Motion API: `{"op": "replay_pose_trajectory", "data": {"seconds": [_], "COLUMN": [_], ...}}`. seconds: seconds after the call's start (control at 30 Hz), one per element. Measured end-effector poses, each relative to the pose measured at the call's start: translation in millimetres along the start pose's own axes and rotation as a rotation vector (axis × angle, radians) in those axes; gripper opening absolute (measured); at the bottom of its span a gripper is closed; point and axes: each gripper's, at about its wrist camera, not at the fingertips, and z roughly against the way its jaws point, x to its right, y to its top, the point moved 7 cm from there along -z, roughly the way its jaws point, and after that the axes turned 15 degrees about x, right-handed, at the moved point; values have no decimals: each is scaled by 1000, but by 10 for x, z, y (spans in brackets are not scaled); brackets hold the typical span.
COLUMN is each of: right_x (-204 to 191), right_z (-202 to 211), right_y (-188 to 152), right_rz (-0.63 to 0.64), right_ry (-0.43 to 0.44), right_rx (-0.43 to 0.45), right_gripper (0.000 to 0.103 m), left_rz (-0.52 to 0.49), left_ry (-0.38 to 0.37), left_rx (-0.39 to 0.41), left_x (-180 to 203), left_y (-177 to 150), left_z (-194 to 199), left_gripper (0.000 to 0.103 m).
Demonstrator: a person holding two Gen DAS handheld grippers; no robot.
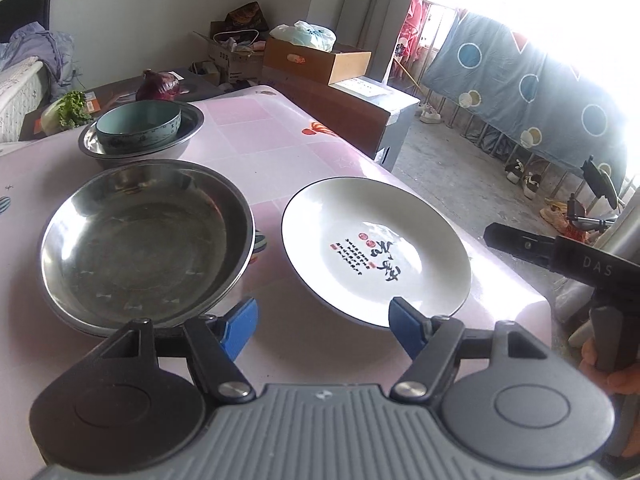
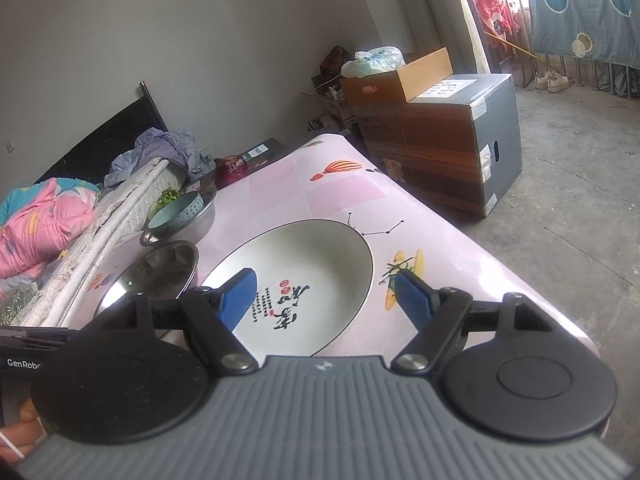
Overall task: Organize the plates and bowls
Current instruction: 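Move the right tool to the white printed plate and grasp its rim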
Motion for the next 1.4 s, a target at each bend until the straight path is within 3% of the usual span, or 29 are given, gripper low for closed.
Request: {"op": "replay_pose_trajectory", "data": {"seconds": [0.1, 0.3, 0.4, 0.57, 0.7, 0.9, 1.13, 1.27, 1.4], "right_x": [224, 425, 424, 309, 240, 183, -32, -198, -409], "right_z": [-171, -592, -827, -1080, -1043, -784, -257, -16, 159], "right_y": [23, -35, -93, -233, -260, -332, -550, -674, -819], "right_rz": [-25, -71, -85, -95, -71, -71, -33, -12, 19], "right_ry": [11, 37, 57, 95, 91, 105, 120, 132, 169], "right_rx": [-17, -73, -112, -181, -185, -222, -267, -289, -297], "right_gripper": [75, 58, 49, 24, 24, 25, 25, 25, 26], "left_rz": [-15, -21, -24, -18, -70, -67, -111, -137, -109], "left_ry": [34, 75, 83, 74, 88, 61, 1, -55, -77], "left_rx": [-20, -61, -72, -85, -85, -107, -117, -73, -75], "left_x": [87, 125, 115, 130, 186, 163, 111, 64, 7], "left_y": [-34, -108, -124, -139, -162, -244, -445, -497, -569], "left_z": [-220, -486, -535, -561, -522, -341, 124, 481, 653], "left_gripper": [72, 61, 48, 36, 37, 37, 37, 38, 38]}}
